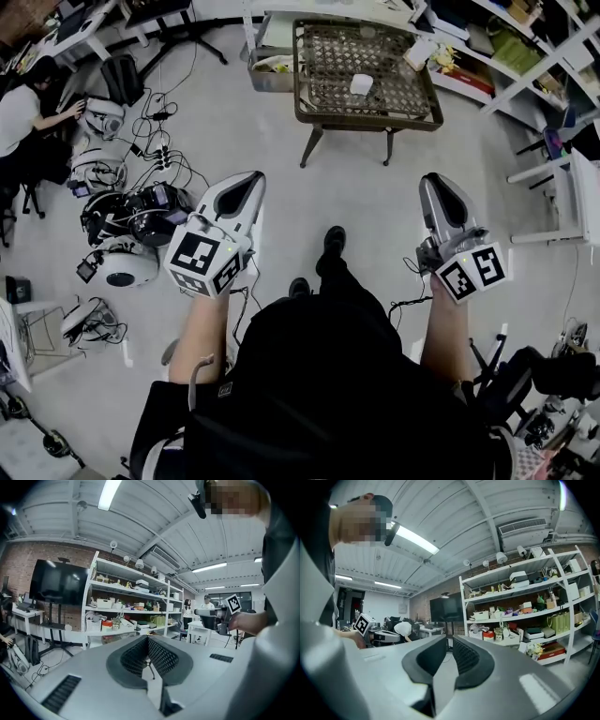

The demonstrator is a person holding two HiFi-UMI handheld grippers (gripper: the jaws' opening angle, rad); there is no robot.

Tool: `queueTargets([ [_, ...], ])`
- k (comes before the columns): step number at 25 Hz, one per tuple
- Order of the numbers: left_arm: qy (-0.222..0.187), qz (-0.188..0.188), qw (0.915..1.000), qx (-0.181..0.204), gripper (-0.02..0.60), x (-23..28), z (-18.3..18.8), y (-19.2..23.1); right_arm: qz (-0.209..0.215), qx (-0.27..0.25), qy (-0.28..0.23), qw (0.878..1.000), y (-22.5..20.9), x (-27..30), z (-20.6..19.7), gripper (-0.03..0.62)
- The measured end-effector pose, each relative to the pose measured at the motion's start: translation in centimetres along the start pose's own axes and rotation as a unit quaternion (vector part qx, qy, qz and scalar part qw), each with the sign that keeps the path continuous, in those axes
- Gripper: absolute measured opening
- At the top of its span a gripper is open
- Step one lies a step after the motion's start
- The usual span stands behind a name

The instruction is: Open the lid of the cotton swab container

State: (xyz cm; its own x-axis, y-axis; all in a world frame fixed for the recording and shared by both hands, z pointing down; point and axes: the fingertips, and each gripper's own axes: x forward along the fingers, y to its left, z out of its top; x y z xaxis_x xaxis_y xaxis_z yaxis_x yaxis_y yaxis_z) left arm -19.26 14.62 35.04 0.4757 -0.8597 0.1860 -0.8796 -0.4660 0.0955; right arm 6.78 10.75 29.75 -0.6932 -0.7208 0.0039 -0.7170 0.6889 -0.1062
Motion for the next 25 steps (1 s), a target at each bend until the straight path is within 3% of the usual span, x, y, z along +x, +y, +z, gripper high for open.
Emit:
queueTargets([
  [10, 0.005, -0.026, 0.9995, 0.015, 0.005, 9.3, 1.8, 1.3, 0.002, 0.015, 0.005, 1.000, -8.6, 6.0, -0.7, 0.052],
  [18, 0.013, 0.004, 0.9995, 0.028, 0.005, 19.6, 4.6, 4.2, 0.036, 0.012, 0.019, 0.999, -16.7, 12.7, -1.4, 0.053],
  [25, 0.024, 0.000, 0.9989, 0.039, 0.005, 25.4, 6.3, 5.4, 0.055, 0.018, 0.018, 0.998, -20.5, 16.5, -1.5, 0.054],
])
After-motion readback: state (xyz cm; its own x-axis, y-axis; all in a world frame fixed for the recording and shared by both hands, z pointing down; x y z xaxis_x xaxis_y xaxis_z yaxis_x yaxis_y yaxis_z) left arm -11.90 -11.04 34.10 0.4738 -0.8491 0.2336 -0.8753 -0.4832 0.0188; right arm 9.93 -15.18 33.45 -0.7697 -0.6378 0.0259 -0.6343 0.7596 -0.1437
